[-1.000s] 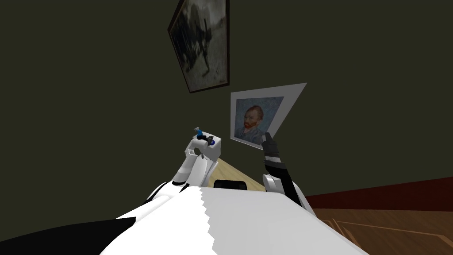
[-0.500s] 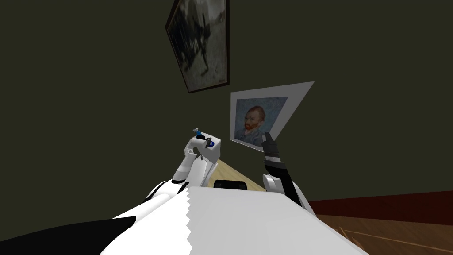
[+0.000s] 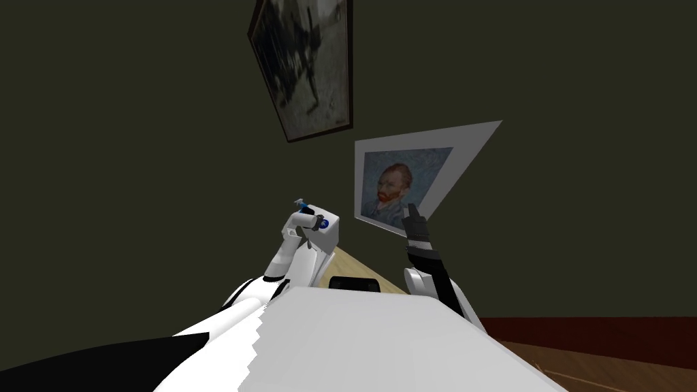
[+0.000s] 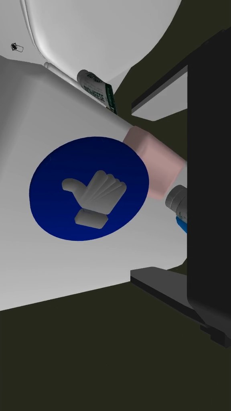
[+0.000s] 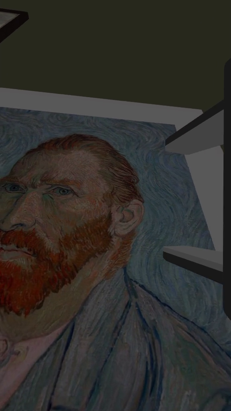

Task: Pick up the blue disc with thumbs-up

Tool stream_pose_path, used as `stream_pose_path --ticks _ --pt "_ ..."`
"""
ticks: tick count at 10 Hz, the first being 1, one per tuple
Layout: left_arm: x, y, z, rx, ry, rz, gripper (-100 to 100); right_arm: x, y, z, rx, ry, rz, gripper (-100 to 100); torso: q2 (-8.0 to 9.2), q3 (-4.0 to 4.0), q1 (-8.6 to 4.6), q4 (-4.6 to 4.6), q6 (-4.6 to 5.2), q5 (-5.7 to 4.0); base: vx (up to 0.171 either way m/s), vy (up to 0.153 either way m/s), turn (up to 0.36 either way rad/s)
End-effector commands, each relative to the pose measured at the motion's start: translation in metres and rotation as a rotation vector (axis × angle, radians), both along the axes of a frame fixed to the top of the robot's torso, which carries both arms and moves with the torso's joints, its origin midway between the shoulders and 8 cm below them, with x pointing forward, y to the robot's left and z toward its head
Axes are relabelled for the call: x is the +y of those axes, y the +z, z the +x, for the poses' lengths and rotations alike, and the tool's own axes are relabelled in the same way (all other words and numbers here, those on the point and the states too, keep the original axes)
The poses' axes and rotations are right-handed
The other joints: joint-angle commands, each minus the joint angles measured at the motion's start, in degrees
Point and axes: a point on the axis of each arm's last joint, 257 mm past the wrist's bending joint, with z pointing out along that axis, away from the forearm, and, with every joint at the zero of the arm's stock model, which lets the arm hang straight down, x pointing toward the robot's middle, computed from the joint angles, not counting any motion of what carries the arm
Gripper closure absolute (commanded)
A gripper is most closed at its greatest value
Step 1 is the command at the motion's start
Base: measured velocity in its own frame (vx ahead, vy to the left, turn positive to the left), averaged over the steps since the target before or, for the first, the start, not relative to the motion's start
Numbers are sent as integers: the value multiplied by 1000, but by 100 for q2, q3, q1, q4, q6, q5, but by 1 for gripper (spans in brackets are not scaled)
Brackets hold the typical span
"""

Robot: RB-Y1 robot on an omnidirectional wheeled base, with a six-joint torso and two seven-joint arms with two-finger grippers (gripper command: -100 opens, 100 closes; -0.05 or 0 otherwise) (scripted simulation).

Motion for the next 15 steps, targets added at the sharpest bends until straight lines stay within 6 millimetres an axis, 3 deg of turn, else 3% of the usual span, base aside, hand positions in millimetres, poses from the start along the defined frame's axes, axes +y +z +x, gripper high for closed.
stream_pose_path --ticks 1,6,8,9,10,14,15 --pt "6 -4 -7 39 13 0 -100 0 0 0 0 0 0 0 0 0 0 0 0 0 45 -8 1" --pt "19 -17 -30 159 48 0 -100 0 0 0 0 0 0 0 1 1 -2 0 0 0 59 -9 -3" --pt "19 -17 -32 159 48 0 -100 0 0 0 0 0 0 0 4 2 0 1 0 0 32 -4 -3" --pt "19 -18 -32 163 48 1 0 0 0 0 0 0 0 0 12 7 1 2 0 0 0 0 0" --pt "20 -26 -30 162 51 0 -100 0 0 0 0 0 0 0 18 10 1 4 0 0 12 5 -17" --pt "21 -36 -28 163 55 0 -100 0 0 0 0 0 0 0 17 10 6 4 0 2 11 9 -16" --pt "21 -36 -27 162 55 0 100 0 0 0 0 0 0 0 20 11 4 4 0 1 0 0 0"
